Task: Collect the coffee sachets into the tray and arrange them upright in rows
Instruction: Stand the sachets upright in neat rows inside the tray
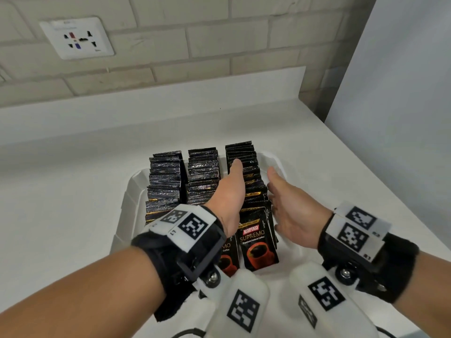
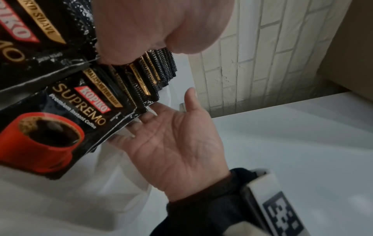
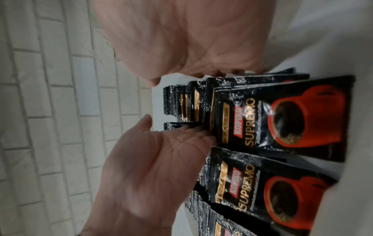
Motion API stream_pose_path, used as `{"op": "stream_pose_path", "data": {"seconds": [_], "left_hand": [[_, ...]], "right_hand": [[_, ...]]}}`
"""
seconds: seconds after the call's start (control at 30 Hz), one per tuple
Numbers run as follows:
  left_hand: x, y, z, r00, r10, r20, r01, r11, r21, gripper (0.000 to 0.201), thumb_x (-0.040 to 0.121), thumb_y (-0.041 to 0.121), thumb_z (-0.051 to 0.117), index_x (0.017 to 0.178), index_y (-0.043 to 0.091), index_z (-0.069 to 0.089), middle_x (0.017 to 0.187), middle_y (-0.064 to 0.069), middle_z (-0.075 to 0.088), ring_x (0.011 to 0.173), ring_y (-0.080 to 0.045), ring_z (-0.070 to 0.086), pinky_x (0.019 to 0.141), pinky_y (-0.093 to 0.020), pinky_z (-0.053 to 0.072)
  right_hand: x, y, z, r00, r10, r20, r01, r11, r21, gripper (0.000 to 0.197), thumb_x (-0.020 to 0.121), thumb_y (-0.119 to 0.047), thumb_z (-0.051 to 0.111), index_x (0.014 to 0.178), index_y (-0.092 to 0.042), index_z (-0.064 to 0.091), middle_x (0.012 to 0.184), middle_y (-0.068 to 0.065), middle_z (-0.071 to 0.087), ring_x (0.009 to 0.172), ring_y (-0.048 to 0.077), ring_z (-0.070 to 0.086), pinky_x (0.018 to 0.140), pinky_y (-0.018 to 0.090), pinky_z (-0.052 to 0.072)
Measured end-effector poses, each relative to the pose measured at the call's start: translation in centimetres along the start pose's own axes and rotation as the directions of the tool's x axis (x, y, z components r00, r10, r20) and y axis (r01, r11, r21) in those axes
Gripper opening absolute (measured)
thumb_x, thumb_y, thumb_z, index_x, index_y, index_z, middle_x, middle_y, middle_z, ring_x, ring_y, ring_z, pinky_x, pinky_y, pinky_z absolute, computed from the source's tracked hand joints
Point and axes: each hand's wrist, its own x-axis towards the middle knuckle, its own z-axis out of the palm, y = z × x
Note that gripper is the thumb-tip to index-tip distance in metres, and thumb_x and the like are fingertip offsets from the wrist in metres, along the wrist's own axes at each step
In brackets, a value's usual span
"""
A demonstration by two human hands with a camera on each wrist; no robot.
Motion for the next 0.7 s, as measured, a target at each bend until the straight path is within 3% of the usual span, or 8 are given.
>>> {"op": "stream_pose_path", "data": {"seconds": [0.07, 0.17, 0.27, 0.37, 0.47, 0.57, 0.63, 0.7], "left_hand": [[0.4, -0.1, 0.1, 1.0, -0.006, -0.006, 0.006, 1.0, -0.006, 0.057, 0.097, 0.054, 0.029, 0.129, 0.013, 0.053, 0.111, -0.013, 0.067, 0.097, -0.028, 0.065, 0.089, -0.043, 0.051], [0.9, -0.2, 0.3, 1.0, -0.002, 0.011, 0.002, 1.0, -0.012, 0.056, 0.098, 0.052, 0.029, 0.127, 0.012, 0.054, 0.1, -0.01, 0.068, 0.086, -0.023, 0.065, 0.074, -0.033, 0.051], [1.1, -0.5, 0.4, 0.999, -0.004, 0.041, 0.004, 1.0, -0.007, 0.051, 0.099, 0.05, 0.027, 0.115, 0.013, 0.059, 0.086, -0.007, 0.067, 0.073, -0.018, 0.064, 0.062, -0.028, 0.049], [1.1, -0.4, 0.3, 0.998, -0.003, 0.064, 0.004, 1.0, -0.007, 0.053, 0.099, 0.051, 0.027, 0.121, 0.013, 0.057, 0.091, -0.009, 0.067, 0.074, -0.019, 0.065, 0.062, -0.028, 0.05], [1.0, -0.1, 0.1, 0.999, 0.007, 0.053, -0.007, 1.0, 0.005, 0.055, 0.098, 0.053, 0.027, 0.127, 0.014, 0.054, 0.105, -0.01, 0.067, 0.086, -0.021, 0.066, 0.067, -0.03, 0.052], [1.4, 0.1, -0.1, 0.999, 0.035, -0.001, -0.035, 0.999, 0.03, 0.057, 0.097, 0.055, 0.027, 0.126, 0.014, 0.054, 0.106, -0.008, 0.065, 0.092, -0.022, 0.064, 0.077, -0.036, 0.053], [1.5, 0.4, 0.0, 0.998, 0.059, -0.035, -0.058, 0.998, 0.04, 0.072, 0.086, 0.067, 0.031, 0.131, 0.015, 0.05, 0.117, -0.01, 0.062, 0.103, -0.026, 0.062, 0.092, -0.045, 0.05], [2.7, 0.2, 0.0, 0.996, 0.069, -0.052, -0.067, 0.997, 0.032, 0.095, 0.064, 0.076, 0.035, 0.139, 0.018, 0.042, 0.129, -0.01, 0.057, 0.114, -0.028, 0.057, 0.101, -0.048, 0.043]], "right_hand": [[0.7, 0.6, -0.2, 1.0, -0.011, 0.009, 0.011, 1.0, 0.024, 0.043, 0.094, -0.053, 0.023, 0.098, -0.028, 0.058, 0.085, -0.005, 0.07, 0.073, 0.002, 0.066, 0.066, 0.021, 0.05], [1.0, 0.6, -0.2, 1.0, 0.003, 0.025, -0.005, 0.998, 0.068, 0.044, 0.092, -0.056, 0.027, 0.099, -0.028, 0.059, 0.098, 0.0, 0.068, 0.09, 0.011, 0.063, 0.083, 0.03, 0.049], [1.1, 0.4, -0.3, 1.0, 0.01, 0.007, -0.01, 0.997, 0.07, 0.042, 0.093, -0.053, 0.027, 0.078, -0.028, 0.056, 0.064, -0.011, 0.067, 0.067, 0.003, 0.062, 0.068, 0.025, 0.047], [1.1, 0.1, -0.4, 0.999, -0.015, -0.039, 0.016, 0.999, 0.029, 0.039, 0.094, -0.052, 0.026, 0.073, -0.031, 0.05, 0.056, -0.016, 0.06, 0.059, -0.001, 0.055, 0.065, 0.02, 0.044], [1.5, -0.6, -0.5, 0.998, -0.019, -0.061, 0.02, 0.999, 0.027, 0.043, 0.094, -0.054, 0.024, 0.112, -0.026, 0.051, 0.086, -0.021, 0.05, 0.089, -0.001, 0.055, 0.085, 0.026, 0.039], [2.6, -1.7, -1.1, 0.995, -0.025, -0.1, 0.023, 1.0, -0.014, 0.066, 0.092, -0.059, 0.022, 0.145, -0.019, 0.023, 0.145, -0.001, 0.035, 0.137, 0.015, 0.027, 0.111, 0.036, 0.02], [3.4, -2.5, -0.7, 0.993, -0.038, -0.112, 0.034, 0.999, -0.037, 0.071, 0.09, -0.064, 0.021, 0.147, -0.022, 0.016, 0.153, 0.0, 0.022, 0.14, 0.014, 0.021, 0.113, 0.037, 0.016], [4.4, -2.9, -0.6, 0.99, -0.046, -0.133, 0.039, 0.998, -0.053, 0.078, 0.086, -0.07, 0.023, 0.148, -0.024, 0.016, 0.153, 0.002, 0.024, 0.134, 0.013, 0.029, 0.108, 0.035, 0.027]]}}
